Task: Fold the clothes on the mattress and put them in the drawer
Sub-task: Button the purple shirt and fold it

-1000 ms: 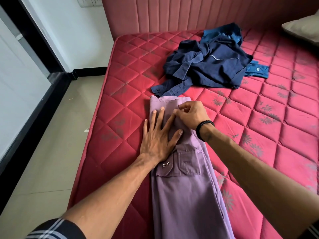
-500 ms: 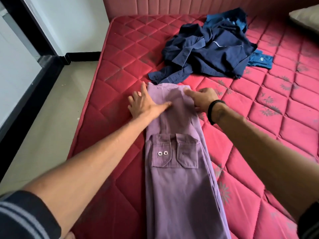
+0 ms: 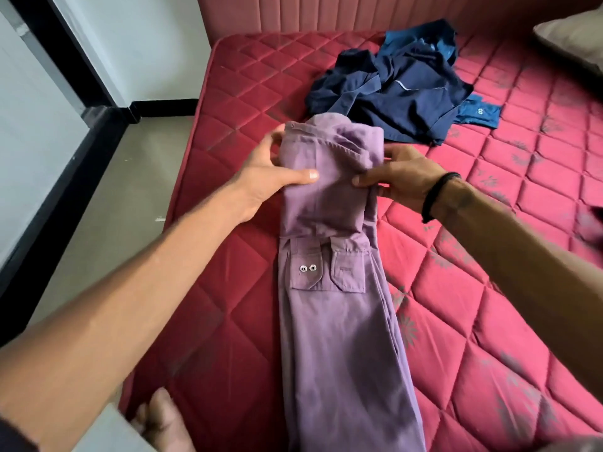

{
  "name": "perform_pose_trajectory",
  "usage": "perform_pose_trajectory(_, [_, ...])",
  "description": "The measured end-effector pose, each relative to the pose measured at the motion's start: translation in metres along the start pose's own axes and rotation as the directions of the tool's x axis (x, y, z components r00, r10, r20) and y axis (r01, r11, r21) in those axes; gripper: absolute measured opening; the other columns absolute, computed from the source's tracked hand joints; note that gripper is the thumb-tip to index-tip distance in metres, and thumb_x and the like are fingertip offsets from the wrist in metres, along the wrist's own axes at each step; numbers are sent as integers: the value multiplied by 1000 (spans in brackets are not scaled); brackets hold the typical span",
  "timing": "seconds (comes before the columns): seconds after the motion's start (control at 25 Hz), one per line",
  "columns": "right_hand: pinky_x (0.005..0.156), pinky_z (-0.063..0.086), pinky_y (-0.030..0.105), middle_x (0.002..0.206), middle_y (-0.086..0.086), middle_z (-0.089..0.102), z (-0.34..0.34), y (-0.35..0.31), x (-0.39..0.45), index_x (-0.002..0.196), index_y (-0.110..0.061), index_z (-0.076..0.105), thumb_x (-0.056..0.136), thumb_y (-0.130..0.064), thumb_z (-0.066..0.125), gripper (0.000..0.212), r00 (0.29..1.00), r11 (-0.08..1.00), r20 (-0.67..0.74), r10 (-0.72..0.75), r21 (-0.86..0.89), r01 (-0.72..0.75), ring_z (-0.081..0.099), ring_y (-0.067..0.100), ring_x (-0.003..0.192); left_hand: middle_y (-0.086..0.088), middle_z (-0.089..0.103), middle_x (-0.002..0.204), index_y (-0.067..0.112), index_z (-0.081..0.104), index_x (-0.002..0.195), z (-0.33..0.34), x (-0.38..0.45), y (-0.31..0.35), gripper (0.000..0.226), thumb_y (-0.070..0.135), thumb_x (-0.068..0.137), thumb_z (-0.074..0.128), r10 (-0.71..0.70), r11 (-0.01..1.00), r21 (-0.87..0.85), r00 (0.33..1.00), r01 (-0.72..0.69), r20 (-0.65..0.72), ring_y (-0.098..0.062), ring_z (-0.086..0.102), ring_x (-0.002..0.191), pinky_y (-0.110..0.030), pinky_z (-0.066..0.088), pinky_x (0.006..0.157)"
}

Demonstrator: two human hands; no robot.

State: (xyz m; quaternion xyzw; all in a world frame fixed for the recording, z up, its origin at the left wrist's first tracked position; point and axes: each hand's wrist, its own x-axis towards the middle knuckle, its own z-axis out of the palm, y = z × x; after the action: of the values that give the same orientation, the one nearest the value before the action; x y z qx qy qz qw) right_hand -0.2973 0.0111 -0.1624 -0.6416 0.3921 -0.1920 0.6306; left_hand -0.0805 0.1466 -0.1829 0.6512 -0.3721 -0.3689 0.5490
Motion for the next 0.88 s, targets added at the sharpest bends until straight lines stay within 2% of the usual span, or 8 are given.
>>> perform_pose_trajectory(0.08, [91,59,54,112,25,73,0,6,-47,110,-4,73,66,-7,84,46,957,895,47,-286,-343,284,72,27,101,6,74,119,29,62,127,-5,-45,7,80,26,55,97,84,989,116,993,-93,84,-12,69,113,-33,54,100])
perform_pose_trajectory(0.16, [82,59,40,101,8,76,5,27,-93,104,-16,76,75,-9,79,30,852,650,187,-490,-572,499,71,4,95,7,77,110,24,71,113,-4,-95,1,52,16,65,89,202,924,284,959,-254,200,-10,72,104,-35,55,96])
perform_pose_trajectory(0.2, [76,55,39,95,1,72,8,43,-112,97,-23,72,75,-7,76,27,817,569,244,-522,-614,547,68,3,89,6,77,103,24,74,105,-1,-118,-8,39,11,69,80,294,827,400,911,-395,290,-13,71,97,-39,55,90])
perform_pose_trajectory(0.28, [76,51,46,94,4,61,17,76,-144,91,-25,63,72,-10,75,27,785,439,347,-514,-679,588,60,24,88,8,70,97,26,74,95,3,-158,-30,35,7,68,62,362,509,638,817,-577,449,-19,63,90,-44,50,79])
perform_pose_trajectory(0.36, [80,51,49,102,5,57,22,108,-162,95,-23,63,73,-9,75,29,818,371,379,-432,-752,545,56,32,91,12,62,100,30,72,95,5,-183,-54,40,7,66,57,294,359,762,840,-539,456,-17,54,93,-46,50,78])
perform_pose_trajectory(0.52, [96,48,40,124,4,60,28,139,-200,120,-19,66,69,-3,51,56,876,394,258,-407,-816,423,59,35,106,13,57,108,33,72,106,12,-224,-73,38,12,74,67,320,414,753,857,-511,405,-17,51,99,-40,50,88])
perform_pose_trajectory(0.68, [106,47,43,145,5,54,27,154,-224,143,-22,55,80,8,55,70,901,424,177,-397,-835,351,58,34,120,14,69,103,27,80,106,32,-256,-76,16,22,92,74,441,507,664,827,-550,349,-13,53,94,-29,50,89])
perform_pose_trajectory(0.88, [107,49,49,137,16,57,30,157,-229,131,-20,69,81,-3,48,57,931,550,79,-357,-787,278,60,41,121,8,73,101,19,77,111,61,-275,-77,19,13,94,72,479,667,591,869,-454,127,-13,63,90,-37,55,84])
